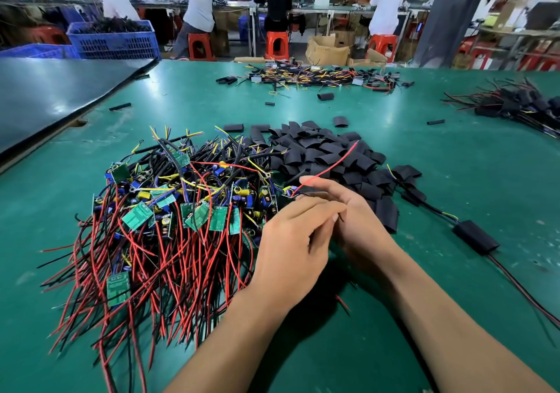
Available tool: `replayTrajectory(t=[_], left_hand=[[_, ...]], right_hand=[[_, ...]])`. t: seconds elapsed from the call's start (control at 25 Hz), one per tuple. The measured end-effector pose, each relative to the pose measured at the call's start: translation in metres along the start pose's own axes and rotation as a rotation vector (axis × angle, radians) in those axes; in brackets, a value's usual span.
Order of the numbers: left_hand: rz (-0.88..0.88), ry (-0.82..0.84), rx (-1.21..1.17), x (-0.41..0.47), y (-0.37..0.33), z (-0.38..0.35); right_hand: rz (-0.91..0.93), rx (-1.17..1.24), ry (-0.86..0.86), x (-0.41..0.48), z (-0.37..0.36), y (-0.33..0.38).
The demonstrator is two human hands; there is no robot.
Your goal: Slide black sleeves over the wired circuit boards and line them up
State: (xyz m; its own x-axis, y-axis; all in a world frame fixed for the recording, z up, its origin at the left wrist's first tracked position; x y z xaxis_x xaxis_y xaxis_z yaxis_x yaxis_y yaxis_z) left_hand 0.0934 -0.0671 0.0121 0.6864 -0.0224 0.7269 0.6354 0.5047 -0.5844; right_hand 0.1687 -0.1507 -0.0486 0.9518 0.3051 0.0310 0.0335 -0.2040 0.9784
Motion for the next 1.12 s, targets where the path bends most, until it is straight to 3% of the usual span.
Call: replayTrajectory(t=[0.12,0.2,0.28,0.36,0.44,0.6,0.76,0.88,1.04,1.12], left_hand=[[-0.043,0.015,-0.006,-0.001,-0.006,-0.004],[-0.073,0.042,0.009,-0.001,-0.012,-0.008],[0.036,-0.022,-0.021,-0.001,-0.005,-0.003],[0.296,-0.170,-0.114,-0.005,0.020,0.011],[0.521,-0.192,-0.166,-0.014,0.047,0.009],[0.622,-0.118,-0.123,-0.016,0.061,0.001],[0.679,-0.117,-0.302,-0.015,0.063,-0.002],[0.739,-0.124,-0.562,-0.014,0.064,-0.004],[0.830,-0.079,-0.691,-0.017,0.064,-0.008],[0.765,-0.006,-0.714,-0.013,0.057,-0.011]], right_hand=[[0.080,-0.122,0.057,-0.002,-0.004,0.007],[0.059,-0.062,-0.012,0.000,0.001,0.003],[0.127,-0.143,-0.141,0.000,0.011,0.012],[0.073,0.049,-0.214,0.003,0.021,0.008],[-0.017,0.365,-0.240,0.007,0.028,0.002],[-0.016,0.621,-0.154,0.005,0.031,0.008],[0.052,0.311,0.151,-0.006,0.014,0.025],[-0.020,0.112,0.391,-0.020,0.000,0.015],[-0.066,0.034,0.403,-0.021,0.009,0.012],[-0.056,0.053,0.396,-0.021,0.012,0.015]])
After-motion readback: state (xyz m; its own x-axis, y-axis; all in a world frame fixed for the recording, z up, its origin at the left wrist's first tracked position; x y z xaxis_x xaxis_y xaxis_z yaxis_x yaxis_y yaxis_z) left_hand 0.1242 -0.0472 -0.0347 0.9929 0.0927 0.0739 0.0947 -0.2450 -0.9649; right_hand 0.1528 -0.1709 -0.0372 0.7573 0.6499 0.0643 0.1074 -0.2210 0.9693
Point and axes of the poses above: each hand's wrist, its own x-axis towards the middle knuckle, its own z-axis out of the back of the hand, y = z × x, the point moved 10 cm from there along x, towards the middle knuckle
